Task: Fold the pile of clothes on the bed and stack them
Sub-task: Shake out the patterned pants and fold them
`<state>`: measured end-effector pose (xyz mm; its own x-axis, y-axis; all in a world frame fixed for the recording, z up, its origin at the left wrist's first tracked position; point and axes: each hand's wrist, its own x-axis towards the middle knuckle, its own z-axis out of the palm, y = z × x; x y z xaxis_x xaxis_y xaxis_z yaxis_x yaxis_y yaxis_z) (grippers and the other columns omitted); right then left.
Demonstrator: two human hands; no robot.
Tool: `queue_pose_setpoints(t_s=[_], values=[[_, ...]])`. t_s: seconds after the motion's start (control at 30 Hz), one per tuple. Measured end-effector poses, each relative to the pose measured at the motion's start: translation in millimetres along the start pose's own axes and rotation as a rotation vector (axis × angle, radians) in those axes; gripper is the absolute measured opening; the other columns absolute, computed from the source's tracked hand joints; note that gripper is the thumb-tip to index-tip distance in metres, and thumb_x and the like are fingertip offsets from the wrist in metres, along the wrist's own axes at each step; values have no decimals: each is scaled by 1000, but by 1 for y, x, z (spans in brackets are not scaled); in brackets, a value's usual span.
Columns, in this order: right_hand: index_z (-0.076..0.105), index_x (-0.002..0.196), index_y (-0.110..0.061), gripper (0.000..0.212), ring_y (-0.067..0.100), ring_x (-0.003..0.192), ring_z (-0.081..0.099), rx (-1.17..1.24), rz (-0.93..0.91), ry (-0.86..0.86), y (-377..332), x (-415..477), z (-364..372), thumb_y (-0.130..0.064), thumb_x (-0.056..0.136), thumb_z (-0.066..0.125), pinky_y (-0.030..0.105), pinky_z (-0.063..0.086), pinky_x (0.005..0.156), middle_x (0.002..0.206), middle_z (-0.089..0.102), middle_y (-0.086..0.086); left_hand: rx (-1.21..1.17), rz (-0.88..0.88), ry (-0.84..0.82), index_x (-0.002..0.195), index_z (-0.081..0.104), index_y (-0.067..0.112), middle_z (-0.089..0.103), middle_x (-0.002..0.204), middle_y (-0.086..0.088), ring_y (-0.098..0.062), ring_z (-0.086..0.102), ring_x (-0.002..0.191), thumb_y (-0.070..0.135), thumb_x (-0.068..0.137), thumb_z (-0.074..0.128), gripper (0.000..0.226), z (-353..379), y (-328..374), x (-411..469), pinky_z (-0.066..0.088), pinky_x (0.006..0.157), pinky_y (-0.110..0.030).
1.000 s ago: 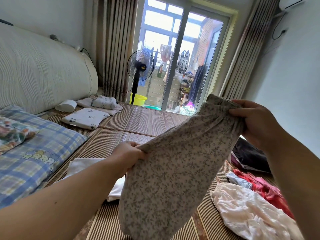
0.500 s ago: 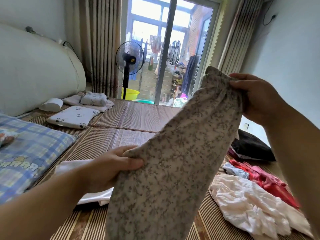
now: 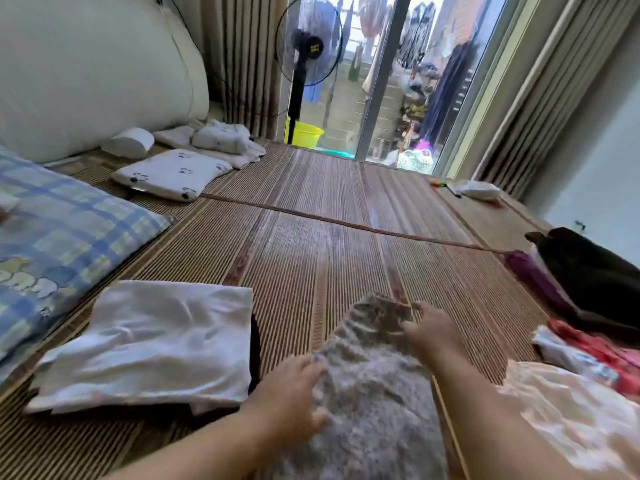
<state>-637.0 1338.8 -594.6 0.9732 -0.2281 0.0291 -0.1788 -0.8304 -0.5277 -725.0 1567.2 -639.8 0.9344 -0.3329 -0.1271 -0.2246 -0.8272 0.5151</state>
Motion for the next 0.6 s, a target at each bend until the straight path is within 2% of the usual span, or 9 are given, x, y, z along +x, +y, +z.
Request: queue_pose_setpoints(t_s=[0.07, 0.17, 0.23, 0.3, 0.37, 0.47, 0.53, 0.6], values=[[51, 133, -24, 46, 24, 135, 38, -145, -97, -51, 11, -20, 42, -37, 89, 52, 52, 29, 111, 142, 46, 3, 197, 86, -161, 150, 20, 38, 4, 161, 5, -17, -5, 148, 62, 82, 55, 80, 18, -2, 1, -1, 118, -44], [24, 147, -42, 77, 28, 147, 6, -300, -51, -244, 34, -52, 90, -72, 78, 40, 59, 8, 113, 159, 15, 0, 337, 44, -422, 149, -5, 44, -24, 159, -2, -25, -28, 142, 71, 80, 52, 93, 51, -6, -1, -17, 109, -59], [8, 148, -48, 91, 31, 147, -11, -324, 26, -383, 48, -56, 100, -86, 68, 30, 63, -2, 111, 162, -5, -2, 363, 23, -460, 145, -18, 46, -35, 154, -1, -26, -35, 139, 76, 76, 51, 102, 62, -7, 2, -18, 107, -60], [6, 148, -50, 87, 29, 146, -17, -333, 38, -432, 54, -43, 92, -86, 73, 32, 64, -6, 110, 161, -13, -3, 375, 46, -441, 143, -21, 48, -38, 152, 1, -25, -37, 138, 84, 70, 48, 107, 59, -6, 9, -18, 107, -60], [15, 150, -43, 78, 30, 147, -11, -222, 46, -455, 46, -32, 74, -75, 83, 41, 58, -2, 114, 162, -6, 2, 391, 67, -413, 145, -17, 46, -34, 154, 1, -25, -34, 140, 87, 69, 44, 106, 52, -3, 12, -15, 109, -59], [35, 148, -26, 66, 26, 146, 17, -14, -53, -405, 38, -44, 51, -51, 90, 56, 37, 14, 116, 158, 24, 8, 378, 110, -349, 149, -4, 44, -21, 159, 0, -23, -24, 145, 79, 78, 43, 93, 50, 1, -1, -12, 111, -58], [44, 142, -26, 62, 18, 141, 30, -39, -179, -413, 46, -81, 38, -46, 87, 64, 28, 20, 114, 153, 35, 2, 306, 202, -339, 149, 10, 45, -8, 162, 3, -17, -15, 147, 73, 84, 41, 77, 49, 1, -25, -10, 112, -58], [49, 138, -34, 60, 13, 141, 27, -95, -256, -466, 59, -126, 32, -53, 83, 65, 31, 19, 115, 153, 33, -5, 217, 300, -353, 146, 24, 47, 5, 162, 9, -8, -6, 147, 71, 87, 35, 64, 45, -2, -50, -4, 114, -54]])
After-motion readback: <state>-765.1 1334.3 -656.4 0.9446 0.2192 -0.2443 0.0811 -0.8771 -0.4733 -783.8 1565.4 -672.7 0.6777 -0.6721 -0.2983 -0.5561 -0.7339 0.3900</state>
